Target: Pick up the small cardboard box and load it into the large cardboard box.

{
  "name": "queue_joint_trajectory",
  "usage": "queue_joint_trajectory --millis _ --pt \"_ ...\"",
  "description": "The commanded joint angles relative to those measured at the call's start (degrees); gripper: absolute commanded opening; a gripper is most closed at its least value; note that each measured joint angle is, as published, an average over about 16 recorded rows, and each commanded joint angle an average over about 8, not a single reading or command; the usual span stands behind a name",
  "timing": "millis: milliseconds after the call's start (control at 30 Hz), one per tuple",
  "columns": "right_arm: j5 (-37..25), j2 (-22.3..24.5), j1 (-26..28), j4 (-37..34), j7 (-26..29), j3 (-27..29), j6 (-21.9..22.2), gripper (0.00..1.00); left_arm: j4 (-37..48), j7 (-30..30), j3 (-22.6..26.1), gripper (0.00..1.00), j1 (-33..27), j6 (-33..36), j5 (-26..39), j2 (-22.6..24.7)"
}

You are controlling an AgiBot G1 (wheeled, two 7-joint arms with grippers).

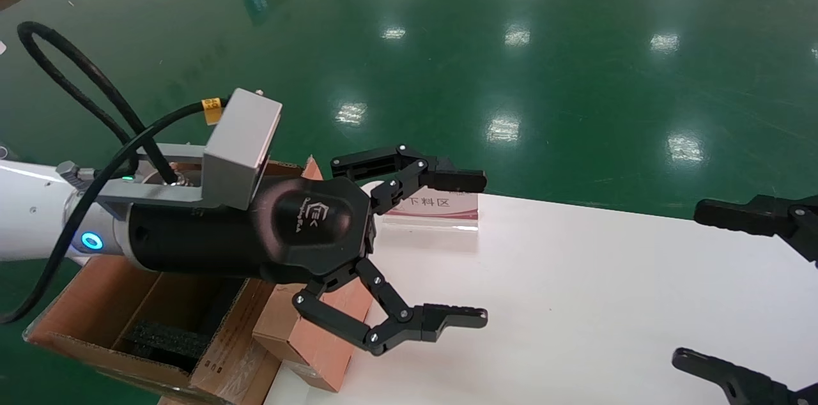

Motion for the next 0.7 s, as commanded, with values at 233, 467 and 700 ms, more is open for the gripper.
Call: queue_joint_trajectory --millis 233,467,700 --pt "0.0 0.0 0.0 0.0 0.0 0.0 0.0 1.00 0.0 0.0 0.0 1.00 0.0 0.0 0.0 0.0" --pt "0.0 0.0 0.0 0.0 0.0 0.0 0.0 1.00 0.2 -0.4 0.2 1.00 0.1 -0.4 0.5 -0.2" --pt "0.0 0.0 0.0 0.0 0.0 0.0 0.0 1.00 -1.1 -4.2 2.0 1.00 -0.9 -4.1 6.0 -1.7"
